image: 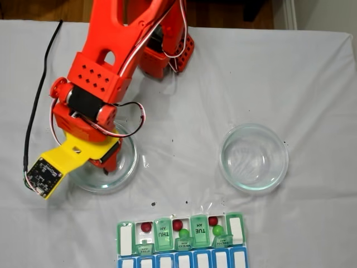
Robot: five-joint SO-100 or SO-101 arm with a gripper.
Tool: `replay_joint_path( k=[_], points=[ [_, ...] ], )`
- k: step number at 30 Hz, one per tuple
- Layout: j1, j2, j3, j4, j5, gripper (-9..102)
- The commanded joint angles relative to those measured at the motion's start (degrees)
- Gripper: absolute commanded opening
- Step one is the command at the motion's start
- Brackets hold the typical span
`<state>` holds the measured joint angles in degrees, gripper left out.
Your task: Sort medicines into box.
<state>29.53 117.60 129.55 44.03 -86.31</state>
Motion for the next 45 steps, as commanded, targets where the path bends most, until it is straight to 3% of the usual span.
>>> replay_joint_path(
  k=[1,27,37,45],
  points=[
    [-1.14,2.37,-0.09,-1.85,0.26,24],
    [-2.02,2.90,4.57,-8.35,0.44,23],
    [-2.46,5.27,7.82,-10.72,0.79,14],
    [-2.55,5.10,7.56,-10.02,0.62,14]
  ],
)
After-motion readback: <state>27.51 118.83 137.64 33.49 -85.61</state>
